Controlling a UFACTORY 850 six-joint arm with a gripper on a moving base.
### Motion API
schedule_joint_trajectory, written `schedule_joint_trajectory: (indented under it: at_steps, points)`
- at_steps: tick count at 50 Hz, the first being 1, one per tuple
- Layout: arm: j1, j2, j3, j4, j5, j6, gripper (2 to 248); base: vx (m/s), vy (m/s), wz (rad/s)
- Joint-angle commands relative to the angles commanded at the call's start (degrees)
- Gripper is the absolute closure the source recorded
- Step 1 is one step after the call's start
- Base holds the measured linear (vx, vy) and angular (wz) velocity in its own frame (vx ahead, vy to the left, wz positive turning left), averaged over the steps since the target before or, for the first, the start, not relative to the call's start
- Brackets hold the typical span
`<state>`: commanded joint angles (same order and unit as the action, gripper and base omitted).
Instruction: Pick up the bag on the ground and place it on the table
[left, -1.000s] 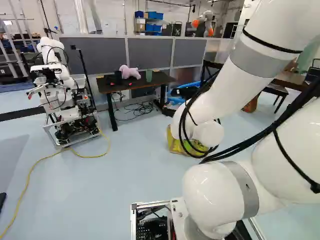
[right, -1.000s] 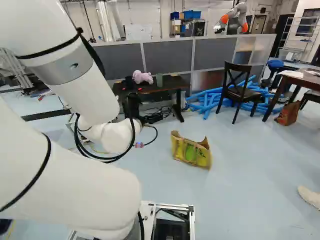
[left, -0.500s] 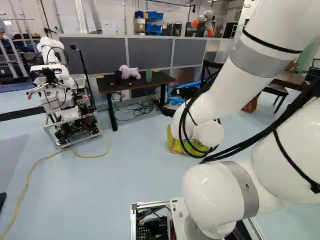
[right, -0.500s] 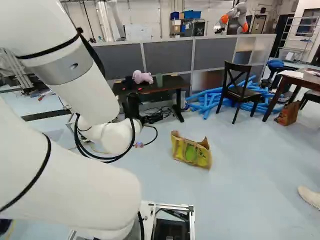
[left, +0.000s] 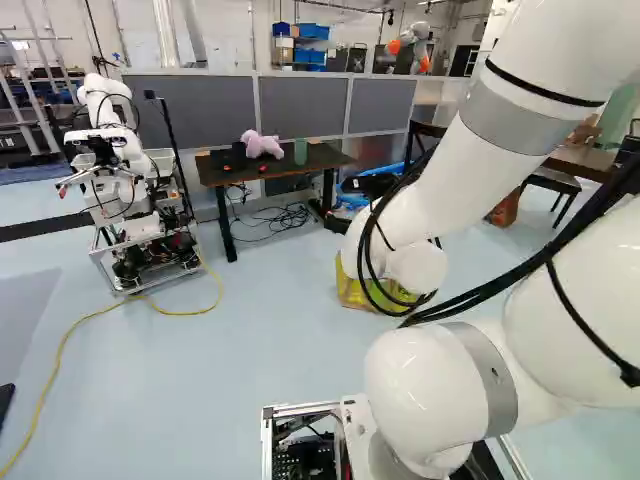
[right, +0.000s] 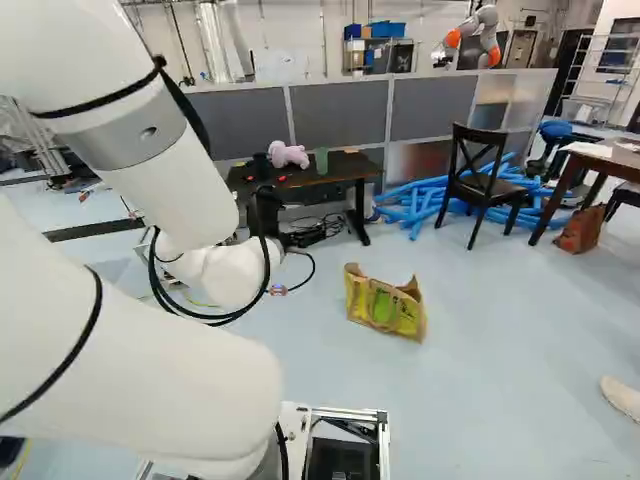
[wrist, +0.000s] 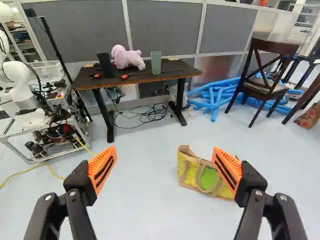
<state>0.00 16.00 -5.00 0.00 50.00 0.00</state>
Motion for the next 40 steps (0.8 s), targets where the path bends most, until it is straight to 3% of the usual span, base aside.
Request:
schedule_joint_trajectory:
  at_steps: [40]
  points:
    - [0.0,0.0,0.0,0.0,0.0,0.0,3,0.081,-0.026,0.002]
